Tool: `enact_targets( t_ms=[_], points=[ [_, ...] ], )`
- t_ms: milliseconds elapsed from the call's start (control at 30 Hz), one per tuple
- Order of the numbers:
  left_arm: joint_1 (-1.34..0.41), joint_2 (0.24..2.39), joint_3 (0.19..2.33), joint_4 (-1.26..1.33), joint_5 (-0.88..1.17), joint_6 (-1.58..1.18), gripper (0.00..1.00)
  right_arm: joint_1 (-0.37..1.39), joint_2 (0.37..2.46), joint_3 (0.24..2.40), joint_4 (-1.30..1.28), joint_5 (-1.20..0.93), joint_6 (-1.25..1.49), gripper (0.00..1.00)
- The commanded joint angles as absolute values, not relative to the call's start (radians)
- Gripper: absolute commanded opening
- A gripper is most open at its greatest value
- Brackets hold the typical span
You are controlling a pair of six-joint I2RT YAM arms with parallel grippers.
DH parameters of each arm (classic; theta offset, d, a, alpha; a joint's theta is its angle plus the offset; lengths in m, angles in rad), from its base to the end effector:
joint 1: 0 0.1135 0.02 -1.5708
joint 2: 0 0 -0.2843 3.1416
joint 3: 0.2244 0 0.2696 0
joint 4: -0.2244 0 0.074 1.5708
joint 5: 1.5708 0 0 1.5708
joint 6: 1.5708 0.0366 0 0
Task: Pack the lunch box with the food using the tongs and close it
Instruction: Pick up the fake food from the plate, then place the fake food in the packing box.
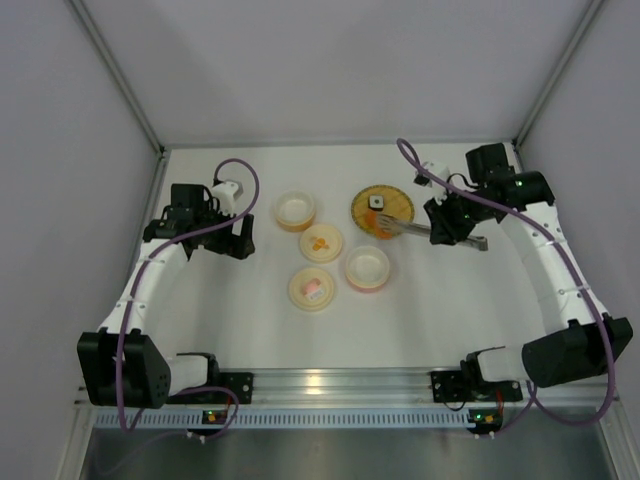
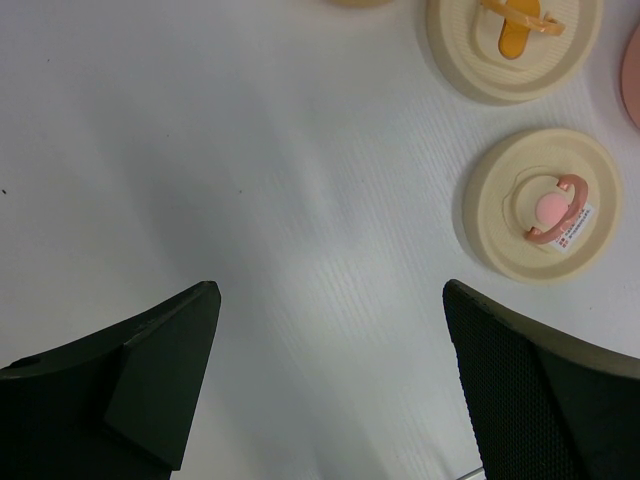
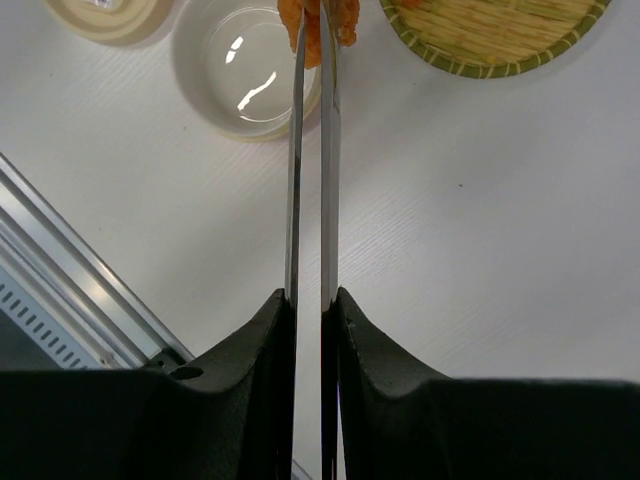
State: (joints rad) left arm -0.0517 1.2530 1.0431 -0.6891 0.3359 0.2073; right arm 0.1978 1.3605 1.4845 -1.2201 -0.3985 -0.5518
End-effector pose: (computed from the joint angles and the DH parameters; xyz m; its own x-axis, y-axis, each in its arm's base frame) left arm 0.2673 -0.0259 0.3025 -0.7127 0.2315 -0.6622 0.4091 0.9040 -0.1244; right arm 0.2554 0.0657 0.3878 -0.5566 -0.6043 -0.5702 -0.7595 0.6483 0.0543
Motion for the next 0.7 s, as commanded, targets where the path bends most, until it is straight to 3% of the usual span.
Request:
enact_targets(
  t_ms=[0, 667],
  points=[
    [-0.054, 1.255, 1.077, -0.683, 0.357, 0.207, 0.98, 0.196, 1.307, 1.483, -1.31, -0.48, -0.635, 0.0],
    [-0.054, 1.247, 1.057, -0.69, 0.339, 0.219, 0.98, 0.261, 1.29, 1.319, -1.227, -0.526, -0.677, 0.0]
  ],
)
